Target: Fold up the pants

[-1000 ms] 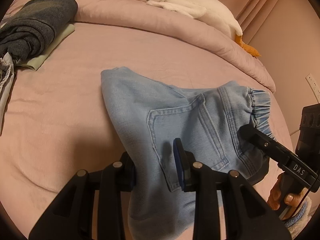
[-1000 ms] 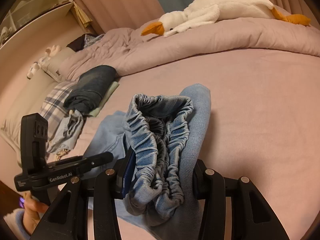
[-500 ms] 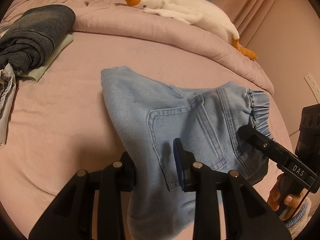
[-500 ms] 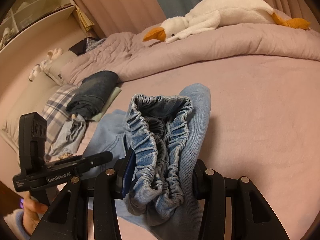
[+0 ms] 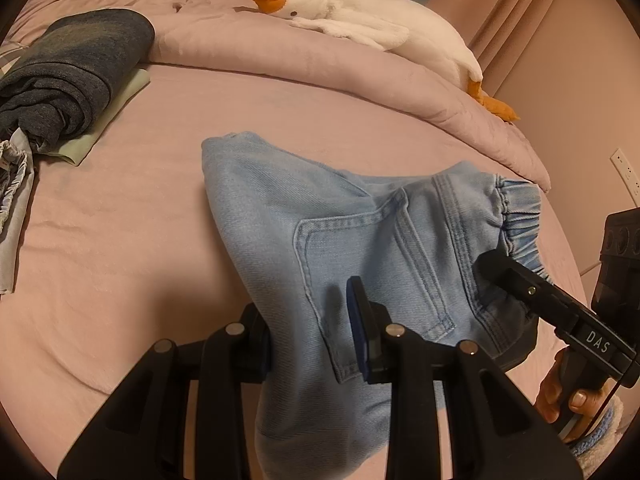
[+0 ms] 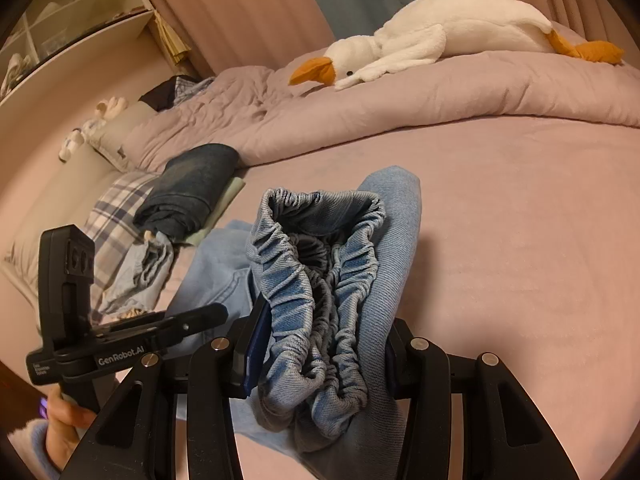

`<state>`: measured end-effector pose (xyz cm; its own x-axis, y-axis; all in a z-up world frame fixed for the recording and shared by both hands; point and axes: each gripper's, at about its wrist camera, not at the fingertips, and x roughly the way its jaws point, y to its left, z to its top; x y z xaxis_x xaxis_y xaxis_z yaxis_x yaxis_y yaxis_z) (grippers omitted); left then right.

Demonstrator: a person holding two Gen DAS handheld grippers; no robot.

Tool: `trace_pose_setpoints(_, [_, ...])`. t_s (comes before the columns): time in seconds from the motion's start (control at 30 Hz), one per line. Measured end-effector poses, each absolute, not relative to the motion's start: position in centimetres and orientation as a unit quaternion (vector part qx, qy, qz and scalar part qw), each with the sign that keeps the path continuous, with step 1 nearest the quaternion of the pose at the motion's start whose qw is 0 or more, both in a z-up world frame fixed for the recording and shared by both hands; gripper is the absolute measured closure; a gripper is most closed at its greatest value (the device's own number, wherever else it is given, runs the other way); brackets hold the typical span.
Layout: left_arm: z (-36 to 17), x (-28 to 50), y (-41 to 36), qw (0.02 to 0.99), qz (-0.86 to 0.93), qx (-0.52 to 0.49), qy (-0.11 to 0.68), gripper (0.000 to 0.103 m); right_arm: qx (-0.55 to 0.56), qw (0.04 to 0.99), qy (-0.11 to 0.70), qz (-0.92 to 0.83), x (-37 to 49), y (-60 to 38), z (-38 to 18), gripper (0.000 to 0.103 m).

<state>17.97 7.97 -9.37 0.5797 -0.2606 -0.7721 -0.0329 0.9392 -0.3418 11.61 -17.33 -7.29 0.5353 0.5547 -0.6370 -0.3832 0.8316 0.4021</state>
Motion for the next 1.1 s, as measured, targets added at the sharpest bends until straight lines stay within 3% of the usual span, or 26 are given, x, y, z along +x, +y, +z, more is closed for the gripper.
trace_pose_setpoints(1.1, [-10.5, 19.3, 7.8, 0.866, -0.061, -0.160, 0.471, 0.071, 0.114, 0.862, 0.416, 0.267, 12.6, -17.1, -8.4, 0.055])
